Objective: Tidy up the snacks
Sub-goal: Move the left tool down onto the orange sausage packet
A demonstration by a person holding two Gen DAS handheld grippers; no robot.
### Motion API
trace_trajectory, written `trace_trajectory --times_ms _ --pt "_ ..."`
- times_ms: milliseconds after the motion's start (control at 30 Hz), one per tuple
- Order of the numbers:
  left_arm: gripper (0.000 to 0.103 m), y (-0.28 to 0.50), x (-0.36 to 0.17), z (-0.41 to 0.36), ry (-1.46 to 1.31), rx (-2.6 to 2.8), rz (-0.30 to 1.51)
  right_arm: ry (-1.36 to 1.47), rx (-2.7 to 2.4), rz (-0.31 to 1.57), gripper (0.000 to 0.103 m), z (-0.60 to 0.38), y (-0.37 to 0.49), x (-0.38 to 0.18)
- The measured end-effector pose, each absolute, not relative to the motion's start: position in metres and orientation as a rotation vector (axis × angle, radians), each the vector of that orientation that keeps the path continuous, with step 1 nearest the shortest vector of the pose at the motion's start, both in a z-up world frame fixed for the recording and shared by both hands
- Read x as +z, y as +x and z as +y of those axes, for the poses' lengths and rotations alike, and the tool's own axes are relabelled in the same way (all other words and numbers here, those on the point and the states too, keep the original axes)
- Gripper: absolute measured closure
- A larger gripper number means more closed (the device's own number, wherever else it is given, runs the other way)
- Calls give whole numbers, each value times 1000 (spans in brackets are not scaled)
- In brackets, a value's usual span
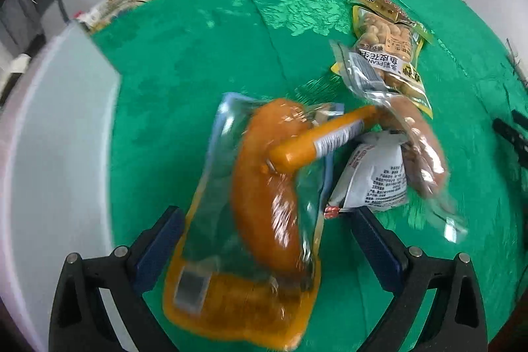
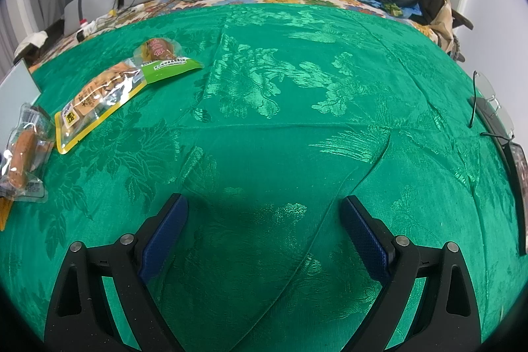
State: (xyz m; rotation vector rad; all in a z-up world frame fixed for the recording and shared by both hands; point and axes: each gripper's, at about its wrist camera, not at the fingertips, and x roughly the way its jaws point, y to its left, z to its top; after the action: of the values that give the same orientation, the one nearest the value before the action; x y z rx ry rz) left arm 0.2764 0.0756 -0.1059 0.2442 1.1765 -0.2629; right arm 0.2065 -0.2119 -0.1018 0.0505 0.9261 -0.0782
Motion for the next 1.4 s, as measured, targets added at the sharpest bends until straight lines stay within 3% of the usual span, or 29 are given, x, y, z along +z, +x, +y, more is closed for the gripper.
trace_trajectory --times_ms 267,333,400,600,800,900,933,1000,1067,1200,1367,1400 --pt "1 292 -112 67 170 -303 1159 50 -78 926 7 -212 207 -102" --pt "8 285 -111 66 186 -303 1144 50 -78 926 7 -212 207 -102" --pt "27 275 -105 69 173 -292 1136 50 -78 926 7 -212 207 -102" --pt "36 225 -99 85 92 -272 1165 50 -79 926 7 -212 207 -102" --pt "37 165 -95 92 72 -281 1217 50 -79 926 7 -212 207 -102" --pt "33 155 -84 102 23 -293 1188 50 -79 926 7 -212 207 -102" --pt "29 154 -79 108 -3 -285 1170 50 -79 927 7 -212 207 -102" --pt "11 152 -69 119 -59 -279 1137 50 -79 927 7 -212 207 -102" --pt "6 151 -66 123 -102 -299 1134 50 -79 927 7 -212 207 -102" --pt "6 155 -77 103 -93 -337 1186 50 -79 927 7 -212 207 -102" --pt "6 162 -102 62 171 -173 1180 51 -79 927 7 -212 207 -102" --pt "0 162 -106 62 182 -143 1175 50 -79 927 7 -212 207 -101"
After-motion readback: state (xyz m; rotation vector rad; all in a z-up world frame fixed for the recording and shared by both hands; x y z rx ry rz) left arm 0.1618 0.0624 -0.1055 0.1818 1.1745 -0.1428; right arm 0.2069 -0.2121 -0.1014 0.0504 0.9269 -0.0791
